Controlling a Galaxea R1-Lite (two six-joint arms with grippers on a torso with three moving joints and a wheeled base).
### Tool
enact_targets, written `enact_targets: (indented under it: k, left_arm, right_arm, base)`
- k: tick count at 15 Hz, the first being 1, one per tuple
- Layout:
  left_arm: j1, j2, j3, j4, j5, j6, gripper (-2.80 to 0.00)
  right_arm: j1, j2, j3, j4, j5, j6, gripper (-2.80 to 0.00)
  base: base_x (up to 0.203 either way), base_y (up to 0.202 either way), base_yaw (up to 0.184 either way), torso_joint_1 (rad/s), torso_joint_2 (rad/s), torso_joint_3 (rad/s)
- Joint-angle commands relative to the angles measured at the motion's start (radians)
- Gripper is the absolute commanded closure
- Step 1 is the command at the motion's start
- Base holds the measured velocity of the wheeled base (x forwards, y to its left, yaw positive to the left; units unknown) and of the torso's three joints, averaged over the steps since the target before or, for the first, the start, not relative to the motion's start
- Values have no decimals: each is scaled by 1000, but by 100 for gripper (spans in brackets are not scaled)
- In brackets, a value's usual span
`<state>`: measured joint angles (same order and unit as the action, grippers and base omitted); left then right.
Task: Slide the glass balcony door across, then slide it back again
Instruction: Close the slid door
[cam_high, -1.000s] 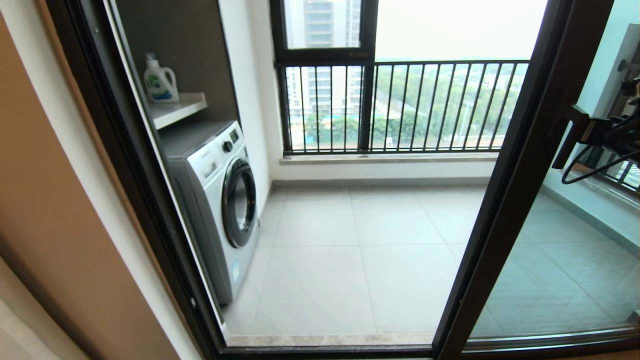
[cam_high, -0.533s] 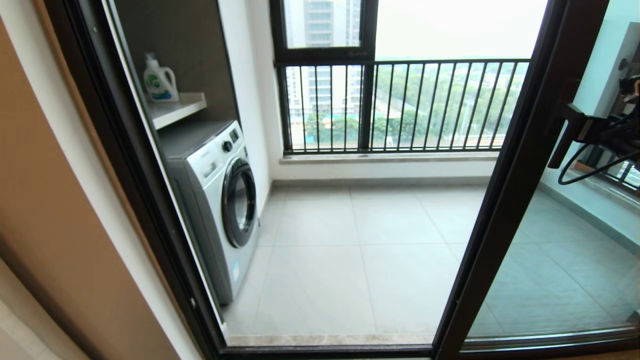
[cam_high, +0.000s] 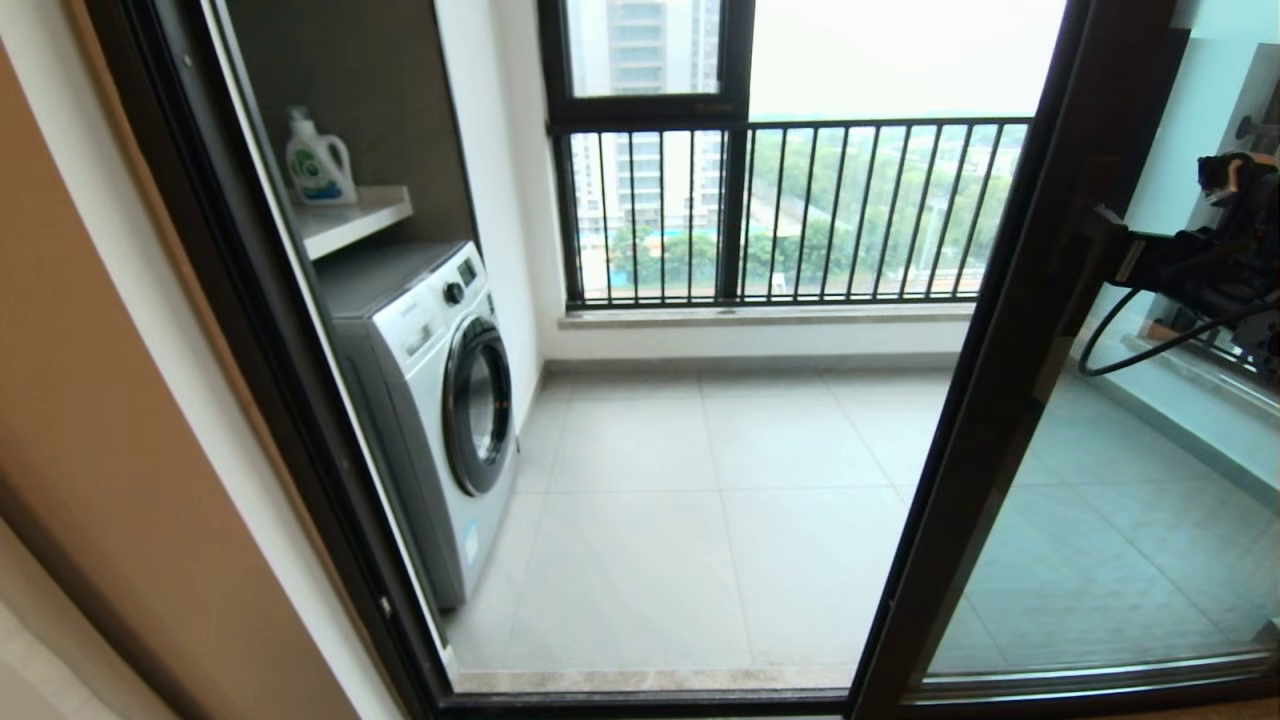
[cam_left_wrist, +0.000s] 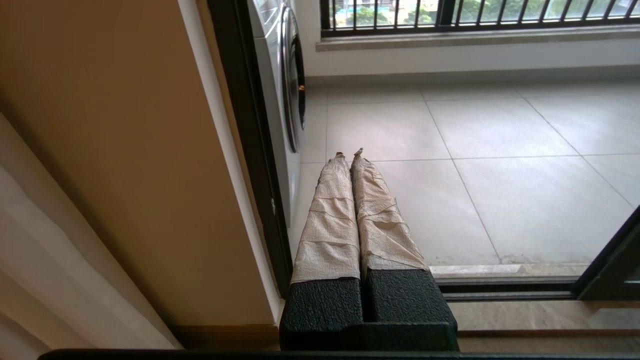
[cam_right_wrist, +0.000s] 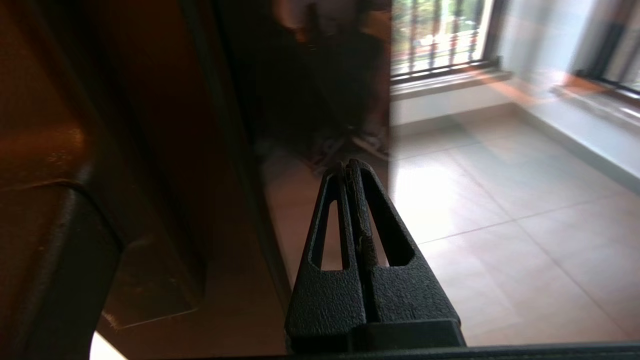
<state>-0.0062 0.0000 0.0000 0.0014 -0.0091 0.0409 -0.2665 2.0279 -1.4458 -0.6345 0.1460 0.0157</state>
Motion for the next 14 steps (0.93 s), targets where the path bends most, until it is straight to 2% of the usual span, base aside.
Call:
enact_targets:
  k: [1, 5, 14]
  left_arm:
    - [0, 2, 0, 0, 0, 1, 0]
    - [0, 2, 0, 0, 0, 1, 0]
    - [0, 2, 0, 0, 0, -1, 0]
  right_arm:
    - [11, -17, 12, -5, -2, 0, 0]
    - [58, -32, 31, -7, -27, 1, 0]
    - [167, -76, 97, -7, -33, 0, 0]
  base:
    - [0, 0, 0, 0, 0, 0]
    - [0, 0, 0, 0, 0, 0]
    - [0, 0, 0, 0, 0, 0]
